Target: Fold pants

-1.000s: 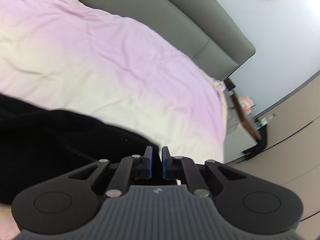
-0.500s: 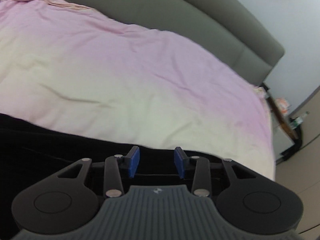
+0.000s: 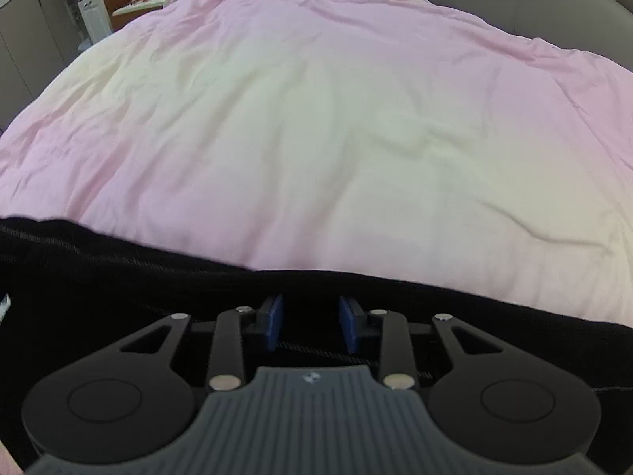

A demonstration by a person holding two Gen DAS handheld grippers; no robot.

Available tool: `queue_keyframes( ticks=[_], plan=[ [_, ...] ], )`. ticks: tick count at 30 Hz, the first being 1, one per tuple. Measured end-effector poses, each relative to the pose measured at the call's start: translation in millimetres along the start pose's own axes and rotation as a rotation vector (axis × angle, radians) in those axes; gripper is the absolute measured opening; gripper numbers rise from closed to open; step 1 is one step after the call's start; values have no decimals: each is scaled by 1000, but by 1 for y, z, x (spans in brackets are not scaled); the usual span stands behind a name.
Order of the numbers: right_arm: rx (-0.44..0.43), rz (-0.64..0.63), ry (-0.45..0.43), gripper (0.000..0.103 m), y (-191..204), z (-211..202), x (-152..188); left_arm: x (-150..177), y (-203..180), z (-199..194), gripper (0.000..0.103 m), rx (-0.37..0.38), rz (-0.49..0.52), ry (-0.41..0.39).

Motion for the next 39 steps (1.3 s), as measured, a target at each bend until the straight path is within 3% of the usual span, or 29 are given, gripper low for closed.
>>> queue_keyframes(
  ticks=[4, 7, 11, 15, 19, 21, 25, 30, 33, 39],
  plan=[
    [129, -58, -9, 27, 24, 34, -11, 3, 7, 3, 101, -3, -27, 4],
    [144, -50, -40, 27, 33, 32, -11, 10, 11, 9, 101, 11, -66, 28],
    [85, -9, -122, 27, 37, -7, -5, 13, 10, 11, 101, 58, -109, 24],
    [21, -27, -185, 29, 51, -43, 12, 11, 7, 12, 101, 50, -106, 15],
    [-160, -33, -69, 31, 85, -43, 34, 12, 5, 15, 101, 55, -109, 33],
    [-202, -59, -43, 31, 110, -32, 39, 13, 5, 17, 101, 53, -112, 39],
    [-193, -45, -27, 35, 152, 3, 30, 14, 8, 11, 101, 52, -141, 25],
    [-62, 9, 0, 35, 171, 52, 21, 17, 6, 15, 101, 67, -140, 33],
    [-77, 48, -17, 35, 169, 45, 19, 22, 2, 23, 101, 67, -116, 51],
    [-235, 163, -84, 34, 124, -20, 32, 36, -5, 42, 101, 91, -121, 82]
  ],
)
Point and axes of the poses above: each gripper's, at about its wrist camera, not at the fingertips, and z roughly the way its jaws point, y to its left, x to its underside, the point moved 6 cm from there along z, roughly the way its jaws point, and after that the axes turned 13 degrees about z, right-handed, at the moved point
